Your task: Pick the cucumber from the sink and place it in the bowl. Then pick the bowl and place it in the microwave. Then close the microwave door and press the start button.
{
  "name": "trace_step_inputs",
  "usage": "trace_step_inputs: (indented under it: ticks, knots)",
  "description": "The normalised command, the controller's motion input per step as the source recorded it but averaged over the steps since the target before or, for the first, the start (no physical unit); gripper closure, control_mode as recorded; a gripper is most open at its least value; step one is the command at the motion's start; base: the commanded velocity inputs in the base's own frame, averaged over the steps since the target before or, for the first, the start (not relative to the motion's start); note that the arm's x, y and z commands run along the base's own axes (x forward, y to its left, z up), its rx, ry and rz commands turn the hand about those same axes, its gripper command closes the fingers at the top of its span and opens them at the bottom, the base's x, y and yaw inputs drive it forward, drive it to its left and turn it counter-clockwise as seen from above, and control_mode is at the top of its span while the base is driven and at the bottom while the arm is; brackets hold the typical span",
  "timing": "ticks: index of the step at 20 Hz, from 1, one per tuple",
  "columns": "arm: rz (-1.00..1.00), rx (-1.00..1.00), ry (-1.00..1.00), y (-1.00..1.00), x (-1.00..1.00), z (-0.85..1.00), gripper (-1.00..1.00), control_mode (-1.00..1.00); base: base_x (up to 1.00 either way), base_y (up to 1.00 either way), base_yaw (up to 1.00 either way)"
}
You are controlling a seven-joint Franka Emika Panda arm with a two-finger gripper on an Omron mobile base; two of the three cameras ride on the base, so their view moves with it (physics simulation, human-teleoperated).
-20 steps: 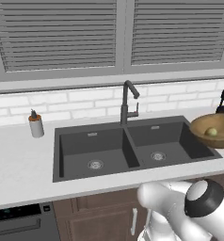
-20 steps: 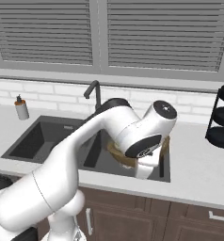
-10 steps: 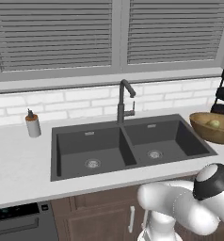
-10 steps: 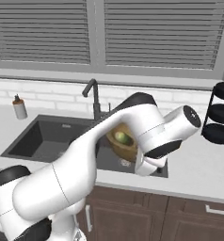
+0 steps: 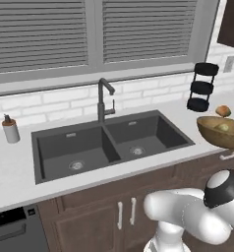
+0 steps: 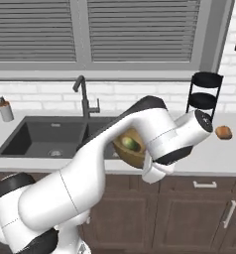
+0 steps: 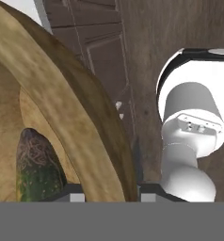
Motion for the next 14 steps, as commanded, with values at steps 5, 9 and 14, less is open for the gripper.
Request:
trace_step_inputs:
  ticks: [5,9,14]
  knots:
    - [0.0,0.0,0.0,0.0,0.0,0.0,1.0,1.0,-0.41,-0.07,-0.39]
    - [0.0,0.0,0.0,0.0,0.0,0.0,1.0,1.0,-0.31,-0.08,-0.55]
    - [0.0,0.0,0.0,0.0,0.0,0.0,1.0,1.0,-0.27,-0.05,-0.61]
